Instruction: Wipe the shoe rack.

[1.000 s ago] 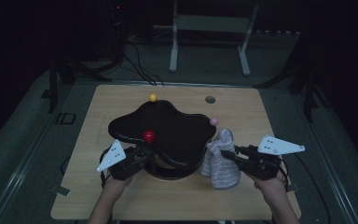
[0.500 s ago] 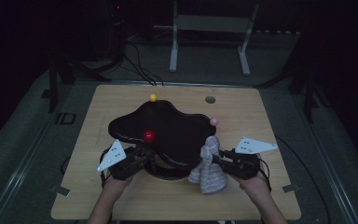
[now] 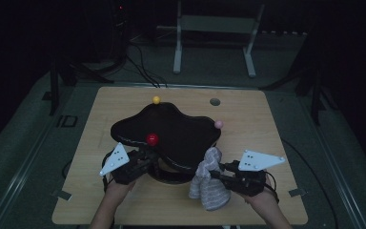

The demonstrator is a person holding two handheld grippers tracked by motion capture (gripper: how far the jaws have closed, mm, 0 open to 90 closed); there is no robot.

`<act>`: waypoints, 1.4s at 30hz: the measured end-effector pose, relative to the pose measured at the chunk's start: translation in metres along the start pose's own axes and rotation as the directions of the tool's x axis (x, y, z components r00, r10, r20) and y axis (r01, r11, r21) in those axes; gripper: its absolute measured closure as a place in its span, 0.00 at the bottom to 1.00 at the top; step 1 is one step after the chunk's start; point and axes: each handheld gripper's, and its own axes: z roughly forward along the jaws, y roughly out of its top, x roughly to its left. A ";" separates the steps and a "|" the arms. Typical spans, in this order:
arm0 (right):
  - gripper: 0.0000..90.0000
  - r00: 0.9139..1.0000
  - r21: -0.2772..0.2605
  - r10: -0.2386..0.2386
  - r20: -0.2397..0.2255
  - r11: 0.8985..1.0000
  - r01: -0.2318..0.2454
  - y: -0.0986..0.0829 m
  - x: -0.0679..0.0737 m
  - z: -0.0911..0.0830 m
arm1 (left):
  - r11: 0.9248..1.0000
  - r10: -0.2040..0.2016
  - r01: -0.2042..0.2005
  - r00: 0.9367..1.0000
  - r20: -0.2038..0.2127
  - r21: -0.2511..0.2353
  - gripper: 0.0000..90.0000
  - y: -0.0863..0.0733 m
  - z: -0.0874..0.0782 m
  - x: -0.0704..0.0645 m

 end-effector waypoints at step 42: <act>0.82 0.998 0.000 -0.001 0.065 1.000 0.001 -0.001 -0.009 0.001 | 1.000 -0.016 0.016 1.000 0.022 -0.005 0.84 -0.001 0.002 0.002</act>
